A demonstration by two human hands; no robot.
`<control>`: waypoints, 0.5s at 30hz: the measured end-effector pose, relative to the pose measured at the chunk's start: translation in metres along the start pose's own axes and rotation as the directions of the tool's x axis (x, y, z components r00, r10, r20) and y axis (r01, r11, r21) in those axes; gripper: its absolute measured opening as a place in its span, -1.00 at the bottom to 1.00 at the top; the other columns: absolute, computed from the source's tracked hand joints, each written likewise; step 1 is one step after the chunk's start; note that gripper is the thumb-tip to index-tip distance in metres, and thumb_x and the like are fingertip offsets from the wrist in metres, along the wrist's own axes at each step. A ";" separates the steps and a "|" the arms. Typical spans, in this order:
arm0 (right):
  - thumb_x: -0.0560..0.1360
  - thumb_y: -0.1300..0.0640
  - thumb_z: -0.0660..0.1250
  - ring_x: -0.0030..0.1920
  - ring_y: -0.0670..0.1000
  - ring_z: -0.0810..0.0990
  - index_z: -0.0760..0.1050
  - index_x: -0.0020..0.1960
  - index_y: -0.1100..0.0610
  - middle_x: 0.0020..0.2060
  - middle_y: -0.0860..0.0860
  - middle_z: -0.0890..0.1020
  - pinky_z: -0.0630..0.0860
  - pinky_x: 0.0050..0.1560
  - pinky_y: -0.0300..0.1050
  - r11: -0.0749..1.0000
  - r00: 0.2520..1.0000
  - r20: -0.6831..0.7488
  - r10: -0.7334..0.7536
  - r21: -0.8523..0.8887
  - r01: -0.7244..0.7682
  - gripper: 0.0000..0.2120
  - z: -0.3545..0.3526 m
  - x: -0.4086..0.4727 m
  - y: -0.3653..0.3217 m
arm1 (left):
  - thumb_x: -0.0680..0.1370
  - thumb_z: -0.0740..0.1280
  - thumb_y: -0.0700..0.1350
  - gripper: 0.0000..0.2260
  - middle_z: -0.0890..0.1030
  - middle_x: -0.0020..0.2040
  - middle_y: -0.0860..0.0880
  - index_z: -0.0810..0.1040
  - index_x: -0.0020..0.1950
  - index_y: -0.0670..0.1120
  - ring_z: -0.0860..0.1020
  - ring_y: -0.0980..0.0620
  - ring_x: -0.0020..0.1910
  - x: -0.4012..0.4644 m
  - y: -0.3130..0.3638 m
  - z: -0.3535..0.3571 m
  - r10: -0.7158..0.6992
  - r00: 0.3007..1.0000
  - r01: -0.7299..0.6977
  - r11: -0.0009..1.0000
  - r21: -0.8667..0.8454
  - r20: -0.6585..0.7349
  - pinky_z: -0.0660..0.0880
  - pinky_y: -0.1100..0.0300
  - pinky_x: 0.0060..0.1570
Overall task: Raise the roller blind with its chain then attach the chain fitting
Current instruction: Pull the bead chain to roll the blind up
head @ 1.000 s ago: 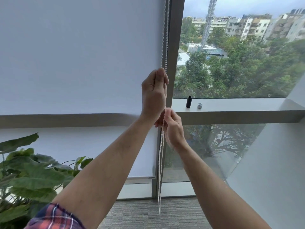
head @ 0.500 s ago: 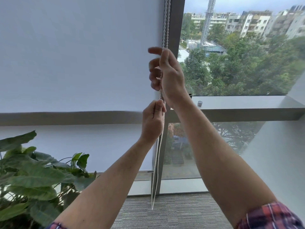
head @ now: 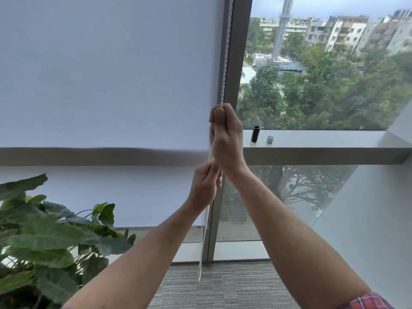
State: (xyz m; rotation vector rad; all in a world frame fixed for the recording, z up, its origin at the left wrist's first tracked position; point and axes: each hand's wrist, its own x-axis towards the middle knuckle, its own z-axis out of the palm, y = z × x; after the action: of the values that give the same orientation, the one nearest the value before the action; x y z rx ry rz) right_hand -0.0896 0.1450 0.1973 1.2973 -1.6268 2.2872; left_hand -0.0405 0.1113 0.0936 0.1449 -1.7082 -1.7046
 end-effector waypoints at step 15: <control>0.66 0.14 0.11 -0.44 -0.09 0.22 0.32 -0.27 -0.19 -0.48 -0.19 0.35 0.20 -0.44 -0.08 0.983 0.989 0.034 0.142 -0.125 -0.137 -0.63 -0.017 -0.067 0.065 | 0.69 0.02 -0.08 -0.66 0.43 -0.36 -0.07 0.51 0.10 -0.26 0.40 0.00 -0.46 0.059 0.100 0.015 0.278 0.961 -0.277 0.959 -0.062 0.003 0.32 0.14 -0.47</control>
State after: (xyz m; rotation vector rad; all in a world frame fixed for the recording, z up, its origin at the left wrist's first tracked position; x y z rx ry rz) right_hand -0.0875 0.1565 0.1035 1.2509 -1.8972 2.2060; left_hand -0.0532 0.1039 0.2099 -0.1290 -1.5987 -1.5476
